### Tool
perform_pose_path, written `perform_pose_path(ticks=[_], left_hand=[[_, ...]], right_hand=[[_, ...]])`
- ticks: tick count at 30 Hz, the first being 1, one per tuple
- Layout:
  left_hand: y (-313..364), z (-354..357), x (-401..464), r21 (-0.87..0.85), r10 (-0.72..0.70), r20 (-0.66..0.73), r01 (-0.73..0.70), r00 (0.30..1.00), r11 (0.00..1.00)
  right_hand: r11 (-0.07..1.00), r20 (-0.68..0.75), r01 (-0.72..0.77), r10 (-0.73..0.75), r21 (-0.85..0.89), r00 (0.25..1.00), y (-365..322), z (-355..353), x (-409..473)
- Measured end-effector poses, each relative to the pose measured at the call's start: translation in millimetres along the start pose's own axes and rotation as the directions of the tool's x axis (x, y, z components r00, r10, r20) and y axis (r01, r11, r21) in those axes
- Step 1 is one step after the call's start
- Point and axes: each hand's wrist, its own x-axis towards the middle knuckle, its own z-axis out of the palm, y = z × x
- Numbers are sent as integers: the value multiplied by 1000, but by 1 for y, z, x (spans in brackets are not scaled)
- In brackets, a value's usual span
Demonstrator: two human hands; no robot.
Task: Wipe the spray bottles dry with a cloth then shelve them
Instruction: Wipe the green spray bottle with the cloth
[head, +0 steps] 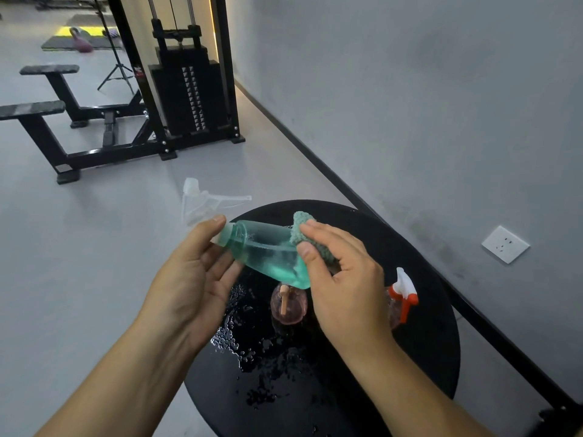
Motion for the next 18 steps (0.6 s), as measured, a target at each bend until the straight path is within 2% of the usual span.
perform_pose_path(ticks=[5, 11, 18], left_hand=[[0, 3, 2, -12, -12, -75, 11, 997, 1000], [-7, -3, 2, 164, -4, -129, 25, 992, 986], [-24, -3, -2, 190, -53, -55, 63, 997, 980]], right_hand=[[994, 9, 79, -79, -80, 997, 3, 3, -5], [948, 145, 202, -170, -248, 975, 10, 2, -5], [881, 264, 376, -304, -287, 915, 0, 12, -13]])
